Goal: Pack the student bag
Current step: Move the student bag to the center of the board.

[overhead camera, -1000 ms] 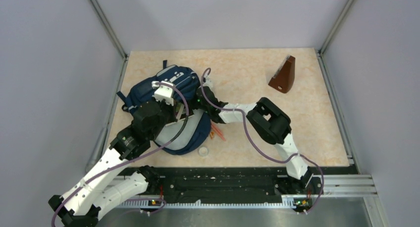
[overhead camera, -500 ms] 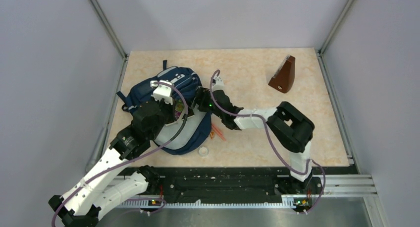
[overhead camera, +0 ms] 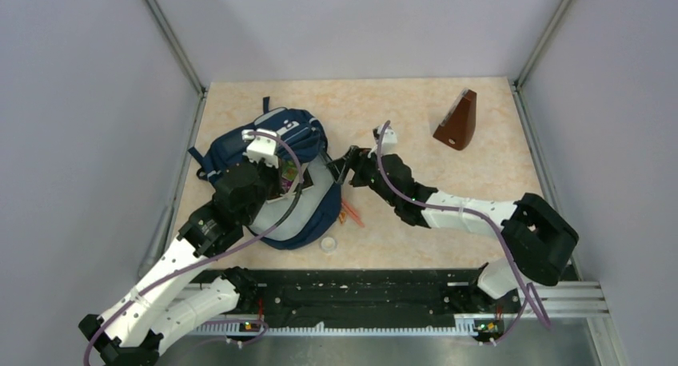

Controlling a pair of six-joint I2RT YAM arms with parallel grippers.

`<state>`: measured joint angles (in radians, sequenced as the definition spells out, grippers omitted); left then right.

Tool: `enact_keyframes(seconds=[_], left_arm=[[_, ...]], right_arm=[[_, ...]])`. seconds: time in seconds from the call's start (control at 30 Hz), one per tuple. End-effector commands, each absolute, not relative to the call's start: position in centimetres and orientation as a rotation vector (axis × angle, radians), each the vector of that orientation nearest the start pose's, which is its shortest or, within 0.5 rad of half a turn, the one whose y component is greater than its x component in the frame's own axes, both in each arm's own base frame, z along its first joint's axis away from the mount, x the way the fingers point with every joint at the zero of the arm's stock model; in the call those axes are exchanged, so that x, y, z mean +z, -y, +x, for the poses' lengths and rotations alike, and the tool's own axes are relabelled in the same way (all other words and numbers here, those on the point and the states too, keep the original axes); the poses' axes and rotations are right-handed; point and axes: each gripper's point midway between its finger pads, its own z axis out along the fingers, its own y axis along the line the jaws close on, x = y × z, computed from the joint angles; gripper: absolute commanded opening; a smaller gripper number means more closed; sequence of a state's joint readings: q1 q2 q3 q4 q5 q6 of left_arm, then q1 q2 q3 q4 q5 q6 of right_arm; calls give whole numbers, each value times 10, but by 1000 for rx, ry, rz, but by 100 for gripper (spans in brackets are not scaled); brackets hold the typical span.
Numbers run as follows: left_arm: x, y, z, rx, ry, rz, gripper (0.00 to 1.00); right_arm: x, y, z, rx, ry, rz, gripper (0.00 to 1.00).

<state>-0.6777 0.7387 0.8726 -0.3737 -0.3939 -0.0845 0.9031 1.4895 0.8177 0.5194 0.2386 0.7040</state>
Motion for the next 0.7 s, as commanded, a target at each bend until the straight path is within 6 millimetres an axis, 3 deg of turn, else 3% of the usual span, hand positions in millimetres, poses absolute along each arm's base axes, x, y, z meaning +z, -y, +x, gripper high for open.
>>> enact_keyframes(seconds=[0.0,0.3,0.4,0.5,0.67], left_arm=[[320,128,267,-237,-1661,177,0],[317,132,268,-239,-1667,207,0],[315,134,268,-240,-1669,225,0],[313,142,266,-259,-1668,288,0],[303,178,261,-392,-1699,451,0]], right_arm=[[173,-366,292,910,-1925,-111,77],[120,-406,286,948,-2109,-223,76],[106,-408,288,917,-2157,-228,69],[95,-398,294,818,-2188,-214,50],[88,-372,301,651,-2212,-217,11]])
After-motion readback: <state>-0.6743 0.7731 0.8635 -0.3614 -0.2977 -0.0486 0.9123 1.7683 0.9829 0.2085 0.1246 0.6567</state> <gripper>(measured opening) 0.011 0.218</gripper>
